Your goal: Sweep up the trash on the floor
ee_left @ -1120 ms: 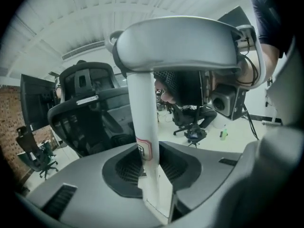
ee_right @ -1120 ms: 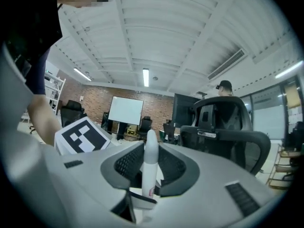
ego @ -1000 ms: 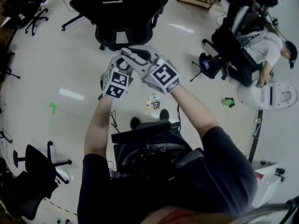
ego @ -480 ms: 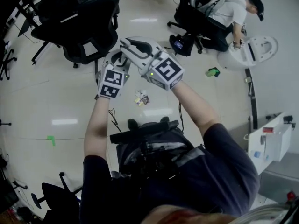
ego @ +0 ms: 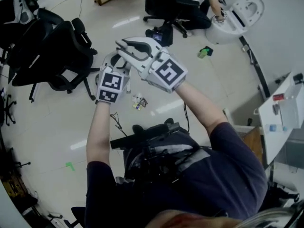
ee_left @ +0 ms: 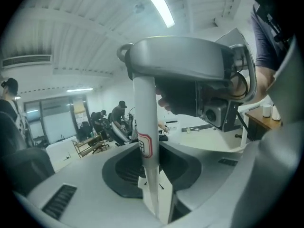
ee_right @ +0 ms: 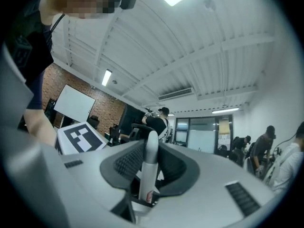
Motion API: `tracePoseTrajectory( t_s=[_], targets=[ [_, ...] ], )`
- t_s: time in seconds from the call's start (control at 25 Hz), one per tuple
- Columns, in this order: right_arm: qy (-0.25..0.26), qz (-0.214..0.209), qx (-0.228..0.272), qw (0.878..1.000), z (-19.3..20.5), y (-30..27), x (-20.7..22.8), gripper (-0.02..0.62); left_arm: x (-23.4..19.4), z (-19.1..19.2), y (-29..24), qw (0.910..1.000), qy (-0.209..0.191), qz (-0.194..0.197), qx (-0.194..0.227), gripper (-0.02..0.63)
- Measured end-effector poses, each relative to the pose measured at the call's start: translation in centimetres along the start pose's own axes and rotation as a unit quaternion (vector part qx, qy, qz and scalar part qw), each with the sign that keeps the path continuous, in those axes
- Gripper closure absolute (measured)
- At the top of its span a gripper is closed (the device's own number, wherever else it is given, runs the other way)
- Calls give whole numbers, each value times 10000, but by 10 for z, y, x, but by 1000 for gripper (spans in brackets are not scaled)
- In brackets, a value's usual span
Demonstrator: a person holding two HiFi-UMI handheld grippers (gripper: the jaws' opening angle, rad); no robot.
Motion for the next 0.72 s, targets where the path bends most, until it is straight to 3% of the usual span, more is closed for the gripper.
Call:
tracePoseTrajectory(
  t_s=[0.36, 0.52, 0.72],
  targets=[
    [-254, 676, -45, 9974, 5, 138, 100, 482, 108, -80, -106, 9942, -625, 863, 130, 511],
    [-324, 1471, -148, 9885, 17, 208, 134, 482, 169, -107, -150, 9831, -952, 1551, 221, 511],
    [-312, 2476, -308, 9679, 27, 264, 159, 483, 223, -130, -190, 9630, -1242, 2357, 397, 511]
  ],
)
Point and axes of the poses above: the fingertips, and each gripper's own axes: y backward along the fingers, x to its right, z out of its underside, the point moved 3 cm from there along y, backward along the fingers, and after that the axes turned 4 degrees about -x, right-handed, at the moved point
